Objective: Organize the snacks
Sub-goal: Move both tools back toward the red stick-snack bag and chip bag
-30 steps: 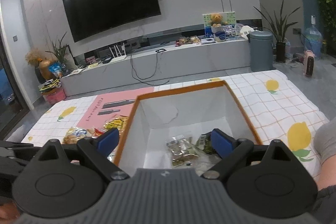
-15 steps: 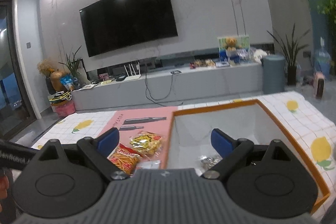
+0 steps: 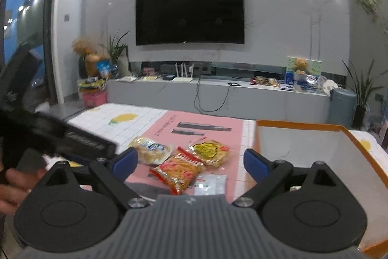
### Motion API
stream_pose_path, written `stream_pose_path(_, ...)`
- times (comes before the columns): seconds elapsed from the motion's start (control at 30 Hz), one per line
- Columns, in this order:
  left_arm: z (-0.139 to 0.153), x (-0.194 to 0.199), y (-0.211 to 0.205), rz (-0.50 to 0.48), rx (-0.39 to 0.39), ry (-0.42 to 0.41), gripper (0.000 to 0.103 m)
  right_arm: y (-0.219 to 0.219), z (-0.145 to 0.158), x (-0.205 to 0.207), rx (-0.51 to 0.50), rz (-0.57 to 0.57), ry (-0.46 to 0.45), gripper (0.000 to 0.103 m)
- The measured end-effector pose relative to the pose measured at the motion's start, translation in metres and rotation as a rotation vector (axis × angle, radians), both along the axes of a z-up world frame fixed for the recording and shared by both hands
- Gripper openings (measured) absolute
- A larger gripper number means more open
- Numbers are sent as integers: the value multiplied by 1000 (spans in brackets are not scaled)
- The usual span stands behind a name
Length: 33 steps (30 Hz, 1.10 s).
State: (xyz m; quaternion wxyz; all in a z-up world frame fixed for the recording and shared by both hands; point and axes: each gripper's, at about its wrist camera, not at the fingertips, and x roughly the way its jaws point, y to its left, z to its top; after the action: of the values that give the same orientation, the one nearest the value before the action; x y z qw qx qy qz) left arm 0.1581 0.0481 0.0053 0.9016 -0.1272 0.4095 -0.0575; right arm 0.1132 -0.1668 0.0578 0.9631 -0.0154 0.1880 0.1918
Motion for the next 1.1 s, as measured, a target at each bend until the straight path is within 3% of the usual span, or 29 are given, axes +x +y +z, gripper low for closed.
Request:
stream_pose_path(0.5,-31,52,22,-16,20,9,92,64,-55,42,-110,33,145,79)
stream_pose_path(0.77,-23,60,40,-5,42,-35,92,73,-87,91,83,-34,338,83)
stream_pose_path(0.87,-19,64,49,14,28,-37,92,77,-91,111,130,-80,368,90)
stream_pose_path(1.1,-12,65,63,53,-14,-44,92,82,-103,154,199,-241,448,89)
